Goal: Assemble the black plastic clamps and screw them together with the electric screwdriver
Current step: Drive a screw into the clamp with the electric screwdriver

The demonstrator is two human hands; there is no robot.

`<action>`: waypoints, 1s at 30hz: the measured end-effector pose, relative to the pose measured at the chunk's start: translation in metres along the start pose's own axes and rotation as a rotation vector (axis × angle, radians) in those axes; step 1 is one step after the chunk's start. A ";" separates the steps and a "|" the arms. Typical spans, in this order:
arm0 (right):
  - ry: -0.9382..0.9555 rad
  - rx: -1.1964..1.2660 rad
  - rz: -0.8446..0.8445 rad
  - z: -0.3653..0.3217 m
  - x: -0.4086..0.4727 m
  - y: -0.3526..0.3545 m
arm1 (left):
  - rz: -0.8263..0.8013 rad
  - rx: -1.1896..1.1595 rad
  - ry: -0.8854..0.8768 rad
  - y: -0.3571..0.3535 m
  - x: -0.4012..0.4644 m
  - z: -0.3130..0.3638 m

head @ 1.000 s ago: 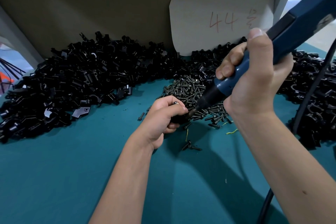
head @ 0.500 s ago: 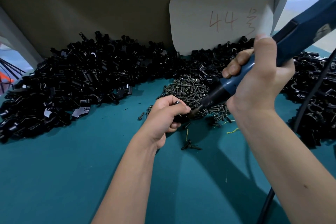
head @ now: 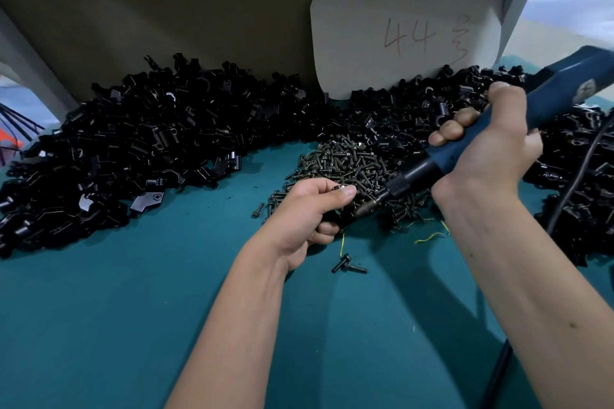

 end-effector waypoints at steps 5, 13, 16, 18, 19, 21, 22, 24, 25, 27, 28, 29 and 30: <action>-0.131 0.032 -0.287 0.000 0.017 0.008 | -0.113 0.099 0.014 -0.002 -0.003 0.001; -0.079 0.044 -0.576 -0.025 0.004 -0.005 | -0.259 -0.037 -0.005 -0.002 -0.007 0.002; -0.042 0.015 -0.523 -0.025 0.001 -0.007 | -0.261 -0.072 -0.017 -0.003 -0.009 0.002; -0.006 -0.015 -0.469 -0.024 0.001 -0.007 | -0.260 -0.118 -0.040 -0.004 -0.011 0.002; 0.007 -0.025 -0.444 -0.023 0.002 -0.007 | -0.245 -0.136 -0.052 -0.005 -0.011 0.003; 0.029 -0.038 -0.384 -0.021 0.004 -0.005 | -0.201 -0.131 -0.064 -0.006 -0.011 0.004; 0.043 -0.038 -0.349 -0.019 0.006 -0.003 | -0.180 -0.116 -0.068 -0.007 -0.010 0.005; 0.049 -0.037 -0.279 -0.016 0.009 -0.003 | -0.147 -0.083 -0.087 -0.008 -0.010 0.006; 0.053 -0.032 -0.245 -0.015 0.010 -0.003 | -0.132 -0.062 -0.107 -0.007 -0.009 0.006; 0.064 -0.026 -0.181 -0.011 0.012 -0.003 | -0.114 -0.023 -0.158 -0.006 -0.009 0.007; 0.067 -0.034 -0.151 -0.011 0.013 -0.003 | -0.113 -0.014 -0.181 -0.005 -0.008 0.008; 0.068 -0.038 -0.118 -0.010 0.014 -0.003 | -0.111 -0.008 -0.201 -0.004 -0.008 0.007; 0.074 -0.038 -0.096 -0.007 0.015 -0.003 | -0.103 0.003 -0.219 -0.004 -0.008 0.007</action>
Point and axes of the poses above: each hand's wrist, its own x-axis towards the middle knuckle, its own y-axis out of the back of the hand, z = x × y, the point moved 1 cm from there along x, towards the middle knuckle, and after that the axes turned 8 degrees about z, right-handed, at the moved point
